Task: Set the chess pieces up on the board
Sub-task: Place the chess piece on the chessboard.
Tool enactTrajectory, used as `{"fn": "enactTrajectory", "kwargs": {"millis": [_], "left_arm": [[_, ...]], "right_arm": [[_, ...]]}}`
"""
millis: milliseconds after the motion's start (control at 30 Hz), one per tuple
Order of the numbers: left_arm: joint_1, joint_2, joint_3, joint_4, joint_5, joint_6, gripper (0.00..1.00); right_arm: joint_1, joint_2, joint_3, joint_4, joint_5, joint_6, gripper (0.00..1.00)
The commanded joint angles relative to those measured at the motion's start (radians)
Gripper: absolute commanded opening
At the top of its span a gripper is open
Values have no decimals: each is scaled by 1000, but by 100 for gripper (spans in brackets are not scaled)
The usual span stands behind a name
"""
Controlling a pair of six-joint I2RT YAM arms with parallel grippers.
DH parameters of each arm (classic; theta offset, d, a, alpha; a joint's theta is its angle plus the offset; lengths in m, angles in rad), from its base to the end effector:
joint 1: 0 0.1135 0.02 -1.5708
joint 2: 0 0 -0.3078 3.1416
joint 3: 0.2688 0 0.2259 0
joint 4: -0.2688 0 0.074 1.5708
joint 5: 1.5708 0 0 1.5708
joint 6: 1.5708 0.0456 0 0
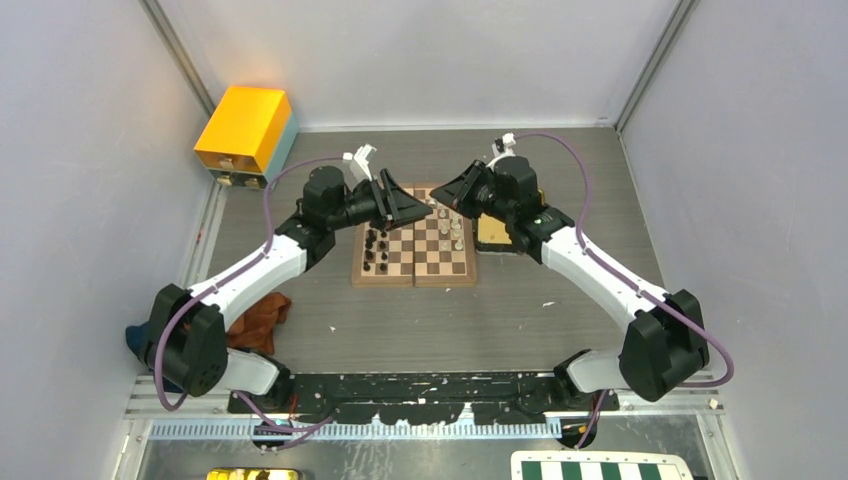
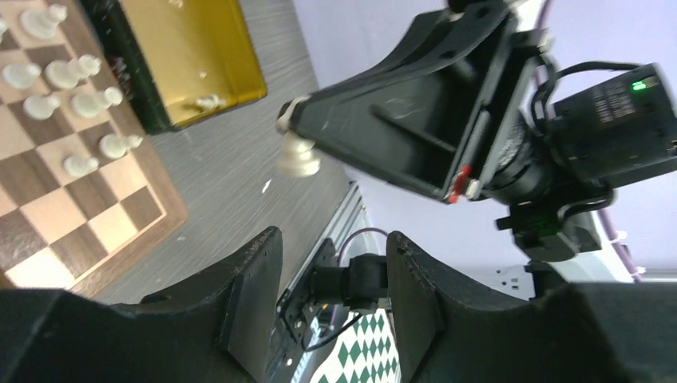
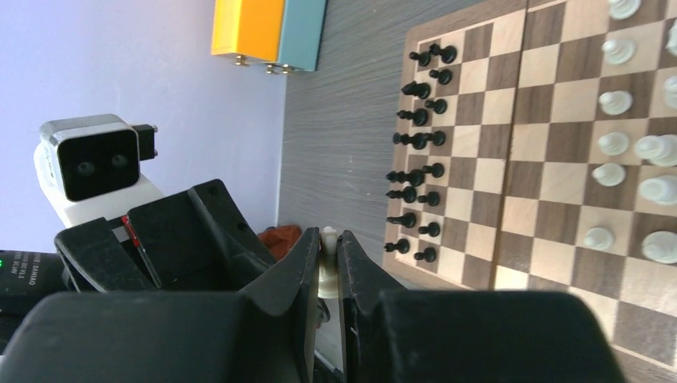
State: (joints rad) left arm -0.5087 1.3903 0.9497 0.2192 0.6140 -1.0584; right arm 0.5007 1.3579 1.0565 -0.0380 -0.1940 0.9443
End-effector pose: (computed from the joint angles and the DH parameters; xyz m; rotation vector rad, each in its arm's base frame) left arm 0.2456 -0.1670 0.3532 -0.0552 2.0845 -1.5951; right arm 0.2526 0.1482 0.3675 0.3173 2.0565 1.1226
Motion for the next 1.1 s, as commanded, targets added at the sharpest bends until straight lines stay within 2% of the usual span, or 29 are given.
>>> {"fn": "enactTrajectory", "kwargs": {"millis": [0, 633, 1067], "left_arm": [[-2, 4, -3, 209, 3, -70, 52], [-3, 37, -6, 249, -12, -85, 51], [-3, 34, -20, 270, -19, -94, 45]], "right_arm": [[4, -58, -23, 175, -39, 122, 1], [22, -88, -53, 210, -88, 184, 1], [33, -93, -78, 226, -96, 206, 1]]}}
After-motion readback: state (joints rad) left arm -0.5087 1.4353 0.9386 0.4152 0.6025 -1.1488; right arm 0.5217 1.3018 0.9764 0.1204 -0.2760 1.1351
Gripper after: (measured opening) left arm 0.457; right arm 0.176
